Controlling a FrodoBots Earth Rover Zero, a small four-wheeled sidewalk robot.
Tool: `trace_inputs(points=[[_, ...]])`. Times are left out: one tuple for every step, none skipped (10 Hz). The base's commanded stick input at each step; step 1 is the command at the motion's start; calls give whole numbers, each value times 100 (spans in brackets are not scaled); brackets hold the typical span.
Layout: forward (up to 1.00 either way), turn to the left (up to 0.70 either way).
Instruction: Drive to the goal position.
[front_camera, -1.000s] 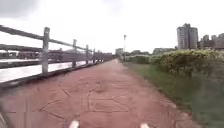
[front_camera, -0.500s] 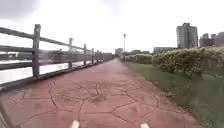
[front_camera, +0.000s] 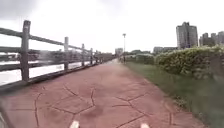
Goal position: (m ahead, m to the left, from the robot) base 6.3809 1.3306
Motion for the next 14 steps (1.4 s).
trace_inputs(points=[[70,0],[70,0],[70,0],[70,0],[70,0],[70,0],[70,0],[70,0],[70,0],[70,0],[70,0],[70,0],[70,0],[70,0]])
